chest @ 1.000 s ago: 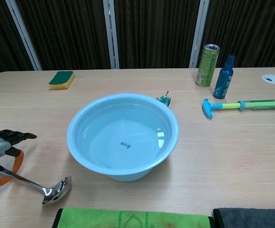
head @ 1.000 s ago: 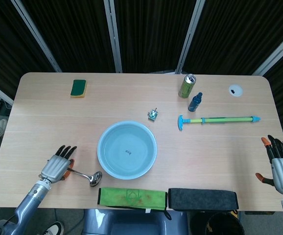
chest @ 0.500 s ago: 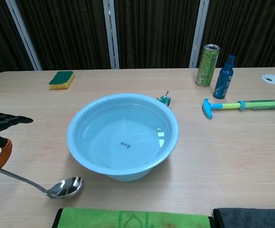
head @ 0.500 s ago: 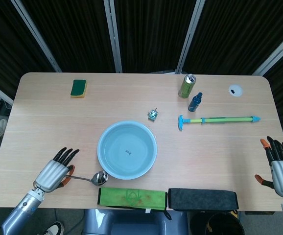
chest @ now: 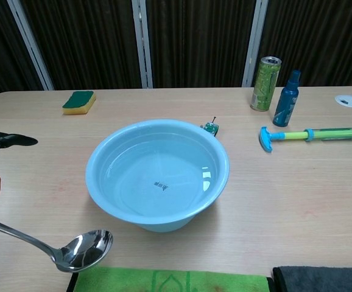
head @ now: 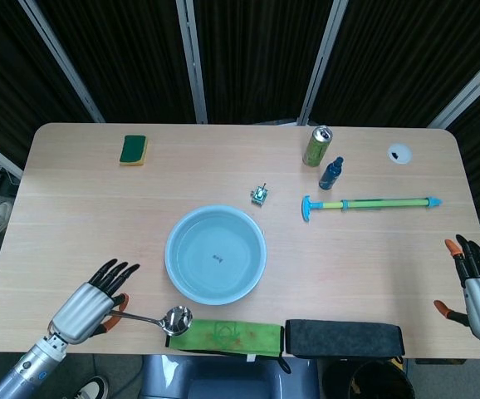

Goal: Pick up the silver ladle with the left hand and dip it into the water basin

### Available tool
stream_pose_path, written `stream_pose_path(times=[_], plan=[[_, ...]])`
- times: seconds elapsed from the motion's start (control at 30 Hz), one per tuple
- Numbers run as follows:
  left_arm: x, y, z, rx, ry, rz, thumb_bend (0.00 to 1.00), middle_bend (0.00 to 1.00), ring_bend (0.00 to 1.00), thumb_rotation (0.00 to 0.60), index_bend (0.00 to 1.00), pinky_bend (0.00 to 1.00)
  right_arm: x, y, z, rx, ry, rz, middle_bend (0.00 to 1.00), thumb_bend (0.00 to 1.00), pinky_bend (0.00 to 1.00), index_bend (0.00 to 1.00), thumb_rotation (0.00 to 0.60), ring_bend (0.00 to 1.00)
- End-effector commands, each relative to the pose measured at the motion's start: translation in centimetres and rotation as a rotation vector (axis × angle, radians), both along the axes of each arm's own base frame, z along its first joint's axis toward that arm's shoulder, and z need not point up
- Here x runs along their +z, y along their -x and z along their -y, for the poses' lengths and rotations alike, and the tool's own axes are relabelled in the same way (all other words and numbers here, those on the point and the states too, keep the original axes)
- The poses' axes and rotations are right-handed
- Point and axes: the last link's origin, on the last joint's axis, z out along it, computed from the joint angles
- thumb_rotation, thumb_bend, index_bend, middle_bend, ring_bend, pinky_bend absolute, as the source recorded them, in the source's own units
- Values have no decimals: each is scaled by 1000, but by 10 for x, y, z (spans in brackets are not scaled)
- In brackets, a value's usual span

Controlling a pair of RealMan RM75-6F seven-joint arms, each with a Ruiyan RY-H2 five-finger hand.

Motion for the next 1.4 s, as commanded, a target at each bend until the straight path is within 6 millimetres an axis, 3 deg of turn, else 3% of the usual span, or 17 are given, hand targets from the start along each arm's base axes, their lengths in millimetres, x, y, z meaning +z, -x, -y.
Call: stream_pose_path(times=[0.03, 0.3, 0.6, 0.8, 1.07, 1.4], plan=[[3, -8, 0, -13, 54, 24, 614, 0, 0, 600, 654, 0, 0, 0, -1, 2, 0, 1, 0, 0, 0, 52, 600, 0], [11, -33, -21, -56, 48, 76, 612, 0, 0, 600, 671, 0, 1, 0, -2, 3, -1, 6, 0, 0, 0, 52, 600, 0], [7, -51, -71, -75, -40, 48, 629, 0, 0, 600, 696, 0, 8, 6, 0, -31, 23, 18, 0, 0, 0, 52, 600, 0], [-7, -65, -101, -81, -18, 14, 625, 0, 0, 600, 706, 0, 9, 9, 4, -52, 28, 21, 0, 0, 0, 52, 600, 0], [-40, -79, -140, -21, 36, 16, 623, 0, 0, 600, 710, 0, 12, 15, 13, -82, 32, 38, 0, 0, 0, 52, 600, 0], [-68, -84, -155, -5, 67, 0, 622, 0, 0, 600, 711, 0, 13, 19, 19, -102, 20, 41, 0, 0, 0, 52, 600, 0]])
